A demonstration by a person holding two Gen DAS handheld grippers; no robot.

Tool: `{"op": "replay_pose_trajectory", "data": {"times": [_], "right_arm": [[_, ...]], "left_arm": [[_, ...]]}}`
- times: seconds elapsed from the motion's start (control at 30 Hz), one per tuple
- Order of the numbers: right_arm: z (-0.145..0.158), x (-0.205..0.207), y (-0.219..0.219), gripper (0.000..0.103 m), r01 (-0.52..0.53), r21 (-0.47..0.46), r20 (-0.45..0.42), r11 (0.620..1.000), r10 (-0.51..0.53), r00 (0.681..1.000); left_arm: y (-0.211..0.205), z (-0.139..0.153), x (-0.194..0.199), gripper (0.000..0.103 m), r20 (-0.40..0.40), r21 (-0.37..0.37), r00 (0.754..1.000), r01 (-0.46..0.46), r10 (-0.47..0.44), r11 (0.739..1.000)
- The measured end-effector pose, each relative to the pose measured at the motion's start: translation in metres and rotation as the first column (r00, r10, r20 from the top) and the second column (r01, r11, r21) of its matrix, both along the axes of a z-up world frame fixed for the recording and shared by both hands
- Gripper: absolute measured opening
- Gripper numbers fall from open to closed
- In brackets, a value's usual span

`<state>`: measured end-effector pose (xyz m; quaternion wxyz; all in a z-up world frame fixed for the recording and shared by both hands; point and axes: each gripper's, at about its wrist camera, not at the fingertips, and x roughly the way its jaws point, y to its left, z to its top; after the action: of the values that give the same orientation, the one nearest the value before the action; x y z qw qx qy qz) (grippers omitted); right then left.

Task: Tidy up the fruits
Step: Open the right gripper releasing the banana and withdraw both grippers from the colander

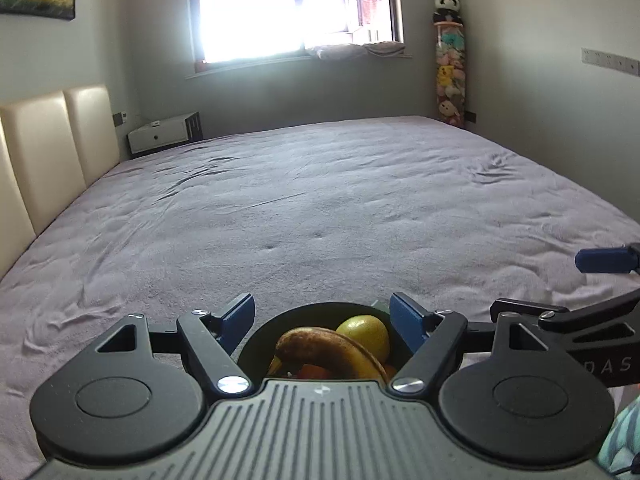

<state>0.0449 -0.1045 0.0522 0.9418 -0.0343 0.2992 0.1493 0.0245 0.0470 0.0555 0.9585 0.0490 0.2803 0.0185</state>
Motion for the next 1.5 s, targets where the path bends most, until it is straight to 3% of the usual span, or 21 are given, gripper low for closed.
{"op": "replay_pose_trajectory", "data": {"times": [0.2, 0.4, 0.67, 1.0, 1.5], "right_arm": [[-0.012, -0.011, -0.008, 0.099, -0.004, 0.022, -0.051, 1.000, 0.005, 0.999], [-0.026, -0.008, -0.012, 0.099, 0.053, 0.016, -0.094, 0.998, -0.051, 0.994], [-0.049, 0.008, -0.019, 0.099, 0.099, -0.004, -0.185, 0.995, -0.098, 0.978], [-0.061, 0.016, -0.015, 0.099, 0.074, -0.012, -0.265, 0.997, -0.075, 0.961], [-0.061, 0.017, -0.019, 0.099, 0.092, 0.003, -0.283, 0.996, -0.087, 0.955]], "left_arm": [[0.002, -0.012, -0.005, 0.092, -0.082, -0.038, 0.997, 0.011, -0.014, 0.999], [-0.001, -0.028, -0.001, 0.092, -0.134, -0.005, 0.991, 0.016, -0.016, 1.000], [-0.003, -0.044, 0.010, 0.092, -0.196, -0.034, 0.980, 0.002, -0.009, 0.999], [0.000, -0.061, 0.017, 0.092, -0.298, -0.041, 0.954, -0.043, 0.029, 0.998], [0.002, -0.059, 0.017, 0.092, -0.312, -0.056, 0.949, -0.057, 0.037, 0.997]]}}
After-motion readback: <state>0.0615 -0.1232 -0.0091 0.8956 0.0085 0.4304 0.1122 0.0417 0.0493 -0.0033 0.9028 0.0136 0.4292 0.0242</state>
